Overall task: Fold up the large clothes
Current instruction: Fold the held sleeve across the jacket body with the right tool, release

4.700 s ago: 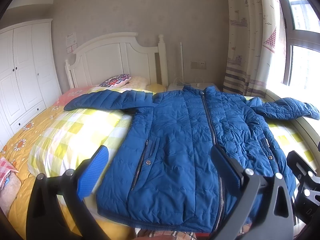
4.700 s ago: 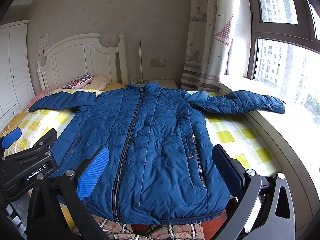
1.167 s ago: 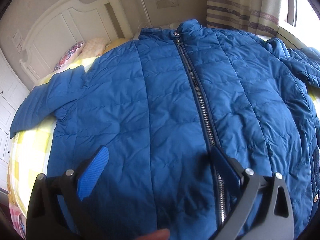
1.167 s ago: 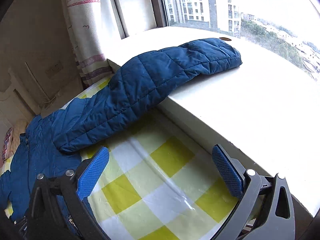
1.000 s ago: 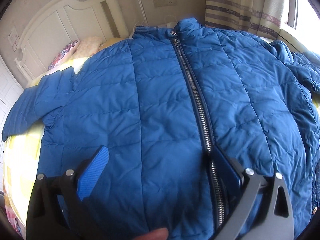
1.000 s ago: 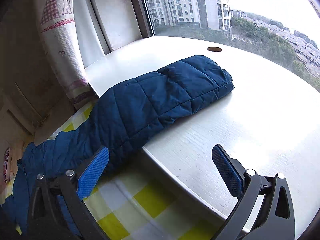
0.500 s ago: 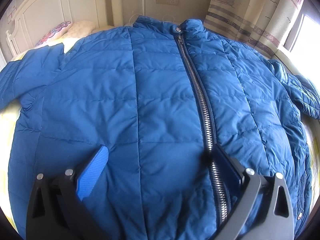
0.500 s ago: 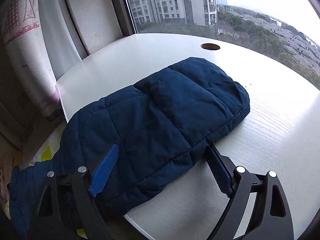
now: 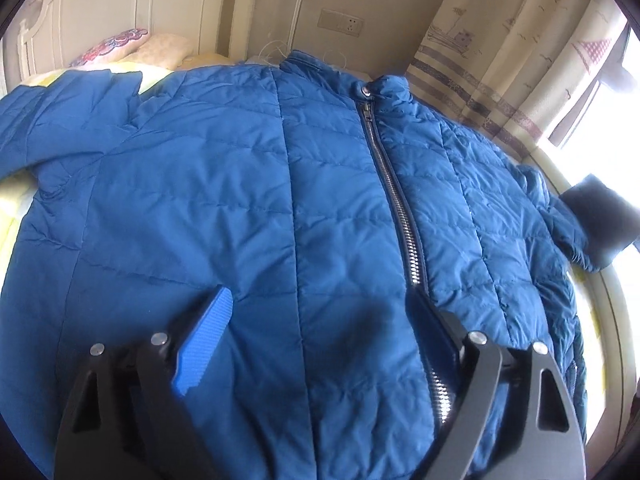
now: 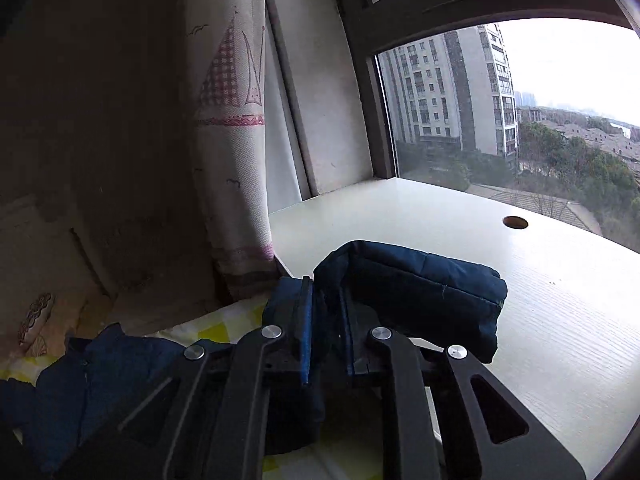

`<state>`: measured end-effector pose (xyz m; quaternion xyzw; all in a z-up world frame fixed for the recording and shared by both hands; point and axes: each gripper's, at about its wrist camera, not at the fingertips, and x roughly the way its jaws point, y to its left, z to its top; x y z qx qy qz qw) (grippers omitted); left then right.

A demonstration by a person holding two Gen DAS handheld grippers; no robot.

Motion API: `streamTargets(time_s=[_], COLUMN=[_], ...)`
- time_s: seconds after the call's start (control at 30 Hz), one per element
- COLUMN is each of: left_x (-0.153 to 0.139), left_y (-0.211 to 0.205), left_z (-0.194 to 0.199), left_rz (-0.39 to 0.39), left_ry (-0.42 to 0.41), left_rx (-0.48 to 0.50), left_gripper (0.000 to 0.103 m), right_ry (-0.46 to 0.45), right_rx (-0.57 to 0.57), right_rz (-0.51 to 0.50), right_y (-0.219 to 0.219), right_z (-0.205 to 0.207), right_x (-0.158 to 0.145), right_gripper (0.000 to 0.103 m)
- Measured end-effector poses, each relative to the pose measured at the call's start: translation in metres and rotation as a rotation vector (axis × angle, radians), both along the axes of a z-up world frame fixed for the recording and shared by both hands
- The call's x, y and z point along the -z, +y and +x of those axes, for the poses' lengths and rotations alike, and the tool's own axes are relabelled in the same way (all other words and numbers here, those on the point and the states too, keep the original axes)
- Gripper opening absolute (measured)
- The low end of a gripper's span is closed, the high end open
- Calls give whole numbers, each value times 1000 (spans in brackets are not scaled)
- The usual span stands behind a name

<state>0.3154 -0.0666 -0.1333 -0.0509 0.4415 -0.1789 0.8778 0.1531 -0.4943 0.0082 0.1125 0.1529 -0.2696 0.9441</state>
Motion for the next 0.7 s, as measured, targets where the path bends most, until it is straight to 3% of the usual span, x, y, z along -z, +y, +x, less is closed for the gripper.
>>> streamTargets(time_s=[0.17,0.27,0.37,0.43,0.53,0.7], left_x=[-2,-2,0,-1,-7,-23], left_y=[28,50,70,77,75,41], left_z=[2,3,5,6,5,18], left_rz=[-140,-263,-391,-444,-461,-478], left_ry=[13,28,47,56,65,116], left_rx=[-74,-107,-134,-133,-119,-38], left_gripper=[74,74,74,77,81,85], right_ry=[66,174,310,365,335,271], right_rx=[-321,-481,-568,-621,-644,-529], right_rz=[-167,-197,-257,-237,-203,-95], right_y=[134,194,234,240,240,190], right_z=[40,61,71,67,38,-2], right_x=[6,35,72,89,91,93], right_gripper=[7,7,9,32,61,70])
